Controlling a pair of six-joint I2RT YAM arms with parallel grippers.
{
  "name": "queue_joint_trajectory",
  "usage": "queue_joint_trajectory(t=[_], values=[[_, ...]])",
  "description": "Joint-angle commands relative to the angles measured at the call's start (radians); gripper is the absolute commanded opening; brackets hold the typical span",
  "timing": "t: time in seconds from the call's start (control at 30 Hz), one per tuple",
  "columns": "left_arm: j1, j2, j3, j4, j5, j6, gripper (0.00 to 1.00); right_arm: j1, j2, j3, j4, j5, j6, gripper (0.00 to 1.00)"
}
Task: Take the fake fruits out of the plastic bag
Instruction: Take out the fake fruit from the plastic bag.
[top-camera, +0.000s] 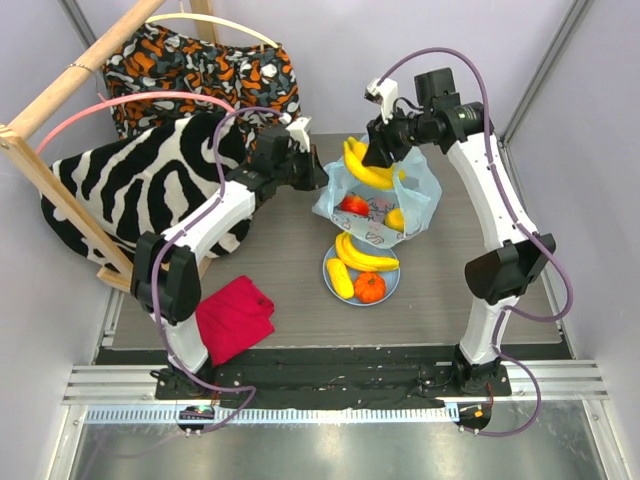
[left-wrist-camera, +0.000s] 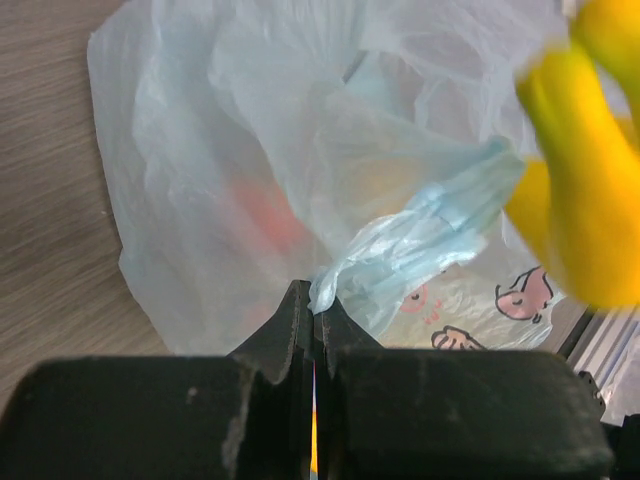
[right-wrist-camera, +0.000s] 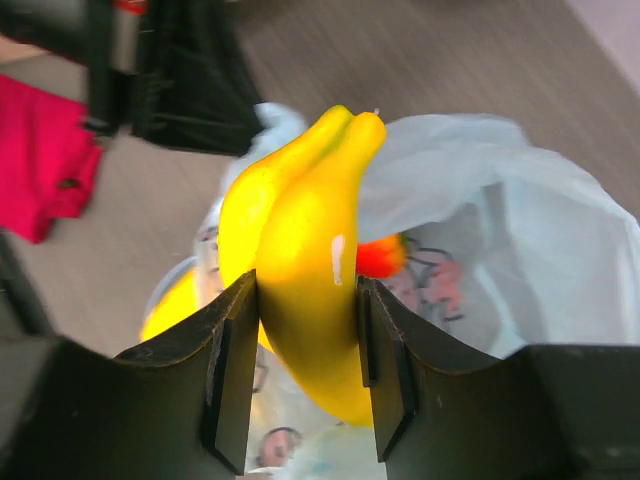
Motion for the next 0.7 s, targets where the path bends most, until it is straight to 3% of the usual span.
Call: queue_joint_trajectory(t=[0.0, 0.13, 0.3, 0.47, 0.63, 0.67], values=[[0.012, 0.043, 0.077, 0.062, -0.010, -0.014, 0.00, 0.011, -0.069, 0.015, -0.105, -0.169, 0.129, 0.27], [0.029, 0.101, 0.172, 0.070, -0.006, -0.015, 0.00, 0.060, -0.148, -0.095, -0.239, -0.216, -0.006, 0.30], [0.039, 0.127, 0.299, 0.119, 0.013, -0.015, 0.00, 0.141, -0.197, -0.238, -0.449, -0.162, -0.163, 0.27], [0.049, 0.141, 0.397, 0.142, 0.014, 0.027, 0.00, 0.105, -0.227, -0.428, -0.327, 0.016, -0.105, 0.22], [0.059, 0.111, 0.410, 0.126, -0.041, 0.052, 0.00, 0.005, -0.097, -0.323, -0.230, 0.114, -0.095, 0.20], [0.059, 0.103, 0.402, 0.111, -0.064, 0.054, 0.10, -0.015, -0.040, -0.266, -0.227, 0.132, -0.097, 0.20]])
